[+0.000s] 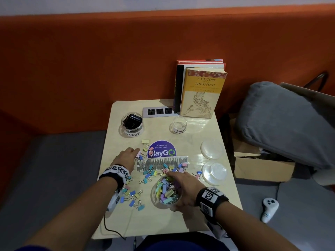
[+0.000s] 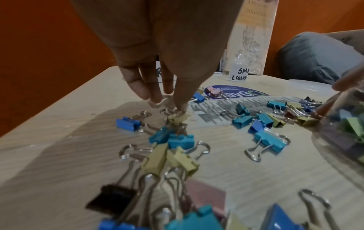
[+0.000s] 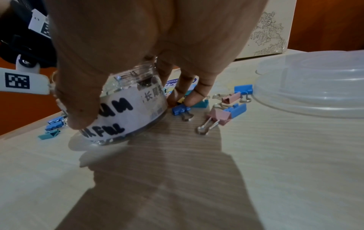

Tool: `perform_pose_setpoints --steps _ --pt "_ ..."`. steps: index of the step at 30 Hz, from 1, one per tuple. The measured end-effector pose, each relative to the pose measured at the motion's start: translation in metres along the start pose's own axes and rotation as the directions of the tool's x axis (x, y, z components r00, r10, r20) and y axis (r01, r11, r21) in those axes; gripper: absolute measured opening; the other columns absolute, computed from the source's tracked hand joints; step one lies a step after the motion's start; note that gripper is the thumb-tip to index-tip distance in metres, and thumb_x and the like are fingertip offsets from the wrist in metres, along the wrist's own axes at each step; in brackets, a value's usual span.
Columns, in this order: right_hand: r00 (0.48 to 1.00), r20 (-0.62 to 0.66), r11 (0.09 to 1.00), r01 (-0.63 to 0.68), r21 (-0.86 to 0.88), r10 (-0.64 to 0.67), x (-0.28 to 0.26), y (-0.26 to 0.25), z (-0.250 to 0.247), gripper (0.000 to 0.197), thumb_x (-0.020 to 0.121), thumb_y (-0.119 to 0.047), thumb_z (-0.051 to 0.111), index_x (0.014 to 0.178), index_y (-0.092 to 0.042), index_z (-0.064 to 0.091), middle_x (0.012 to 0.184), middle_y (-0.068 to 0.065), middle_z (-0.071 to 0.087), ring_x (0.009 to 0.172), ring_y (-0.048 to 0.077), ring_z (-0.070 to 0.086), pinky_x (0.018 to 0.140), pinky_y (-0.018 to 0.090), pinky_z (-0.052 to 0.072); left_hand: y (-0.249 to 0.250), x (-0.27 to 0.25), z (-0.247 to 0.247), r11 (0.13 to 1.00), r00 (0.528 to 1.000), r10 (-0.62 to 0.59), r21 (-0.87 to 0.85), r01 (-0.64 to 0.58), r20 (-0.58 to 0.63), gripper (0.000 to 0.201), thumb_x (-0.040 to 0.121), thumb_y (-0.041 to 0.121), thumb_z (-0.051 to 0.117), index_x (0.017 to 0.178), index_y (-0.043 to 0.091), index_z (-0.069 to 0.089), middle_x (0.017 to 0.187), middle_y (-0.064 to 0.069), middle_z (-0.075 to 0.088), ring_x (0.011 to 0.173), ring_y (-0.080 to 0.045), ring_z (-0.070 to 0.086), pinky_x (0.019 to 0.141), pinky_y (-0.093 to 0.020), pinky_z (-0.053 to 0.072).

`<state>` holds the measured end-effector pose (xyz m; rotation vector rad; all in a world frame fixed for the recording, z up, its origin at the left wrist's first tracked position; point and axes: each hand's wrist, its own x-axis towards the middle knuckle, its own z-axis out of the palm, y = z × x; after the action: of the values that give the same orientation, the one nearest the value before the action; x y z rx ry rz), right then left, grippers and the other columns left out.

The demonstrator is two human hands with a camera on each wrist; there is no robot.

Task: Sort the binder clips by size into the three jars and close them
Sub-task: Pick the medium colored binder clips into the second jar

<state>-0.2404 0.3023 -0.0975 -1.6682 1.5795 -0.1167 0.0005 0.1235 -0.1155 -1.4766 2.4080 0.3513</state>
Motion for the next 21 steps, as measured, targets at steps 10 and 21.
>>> perform_pose_setpoints --steps 10,21 --pt "1.000 0.001 1.000 0.004 -0.007 -0.004 -0.001 0.000 0.001 0.120 0.048 -0.059 0.088 0.146 -0.044 0.019 0.146 -0.009 0.044 0.131 0.018 0.041 0.109 0.044 0.041 -0.006 -0.008 0.002 0.971 0.982 -0.189 -0.148 0.188 0.004 0.039 0.093 0.030 0.063 0.124 0.012 0.050 0.123 -0.011 0.054 0.112 -0.030 0.056 0.090 -0.038 0.049" --pt "1.000 0.010 1.000 0.002 -0.022 -0.002 -0.001 0.000 0.001 0.121 0.048 -0.060 0.087 0.146 -0.043 0.018 0.146 -0.008 0.045 0.129 0.019 0.042 0.108 0.044 0.041 0.004 -0.007 0.000 0.960 0.983 -0.179 -0.222 0.169 -0.029 0.025 0.094 0.032 0.060 0.111 0.014 0.060 0.112 -0.012 0.052 0.102 -0.032 0.058 0.085 -0.035 0.048"
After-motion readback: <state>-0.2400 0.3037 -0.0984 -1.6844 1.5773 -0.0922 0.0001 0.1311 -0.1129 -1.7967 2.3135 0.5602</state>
